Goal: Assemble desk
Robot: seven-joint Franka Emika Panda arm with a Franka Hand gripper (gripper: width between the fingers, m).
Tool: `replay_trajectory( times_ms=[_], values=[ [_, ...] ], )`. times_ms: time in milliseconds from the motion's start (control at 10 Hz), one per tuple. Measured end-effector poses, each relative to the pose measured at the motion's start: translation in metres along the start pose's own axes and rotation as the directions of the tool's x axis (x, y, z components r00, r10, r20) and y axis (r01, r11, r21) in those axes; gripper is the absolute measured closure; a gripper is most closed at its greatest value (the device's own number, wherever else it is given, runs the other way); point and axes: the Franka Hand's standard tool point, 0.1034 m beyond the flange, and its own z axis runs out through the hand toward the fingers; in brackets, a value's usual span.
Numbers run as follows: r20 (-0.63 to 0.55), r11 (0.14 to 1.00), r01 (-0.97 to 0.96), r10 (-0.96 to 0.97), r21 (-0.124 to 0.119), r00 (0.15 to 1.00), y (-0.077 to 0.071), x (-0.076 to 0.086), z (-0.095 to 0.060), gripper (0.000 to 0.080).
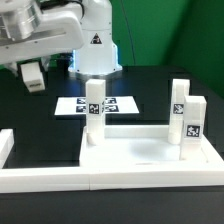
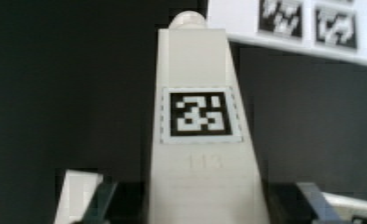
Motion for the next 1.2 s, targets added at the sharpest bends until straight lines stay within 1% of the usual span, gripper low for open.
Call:
replay_trajectory(
  times_ms=[100,200,300,400,500,600,700,800,900,1000,1200],
  values=[
    [-0.074,1.0,0.002,-0.003,-0.01,0.997,0.002,0.005,-0.004,0.0509],
    [-0.112,1.0,0.001,-0.003,-0.017,0.994,0.003,0.005,-0.004,0.0509],
    [-0.183,1.0,-0.01,0.005,-0.026,0.983,0.003,0.01,-0.008,0.0509],
    [-0.251,0.999,-0.022,0.01,-0.046,0.968,-0.007,0.023,-0.025,0.0509],
    [-0.326,0.996,0.006,-0.035,-0.091,0.945,-0.024,0.039,-0.049,0.0509],
    [-0.425,0.994,-0.009,-0.037,-0.105,0.904,-0.029,0.046,-0.069,0.0509],
    [-0.471,0.993,-0.013,-0.043,-0.114,0.881,-0.033,0.045,-0.082,0.0509],
    [-0.559,0.988,-0.01,-0.077,-0.151,0.825,-0.035,0.05,-0.1,0.0509],
    [-0.639,0.986,-0.027,-0.088,-0.167,0.764,-0.029,0.049,-0.097,0.0509],
    [-0.654,0.985,-0.038,-0.08,-0.165,0.752,-0.026,0.045,-0.089,0.0509],
    [-0.65,0.986,-0.035,-0.082,-0.165,0.756,-0.027,0.046,-0.089,0.0509]
  ],
)
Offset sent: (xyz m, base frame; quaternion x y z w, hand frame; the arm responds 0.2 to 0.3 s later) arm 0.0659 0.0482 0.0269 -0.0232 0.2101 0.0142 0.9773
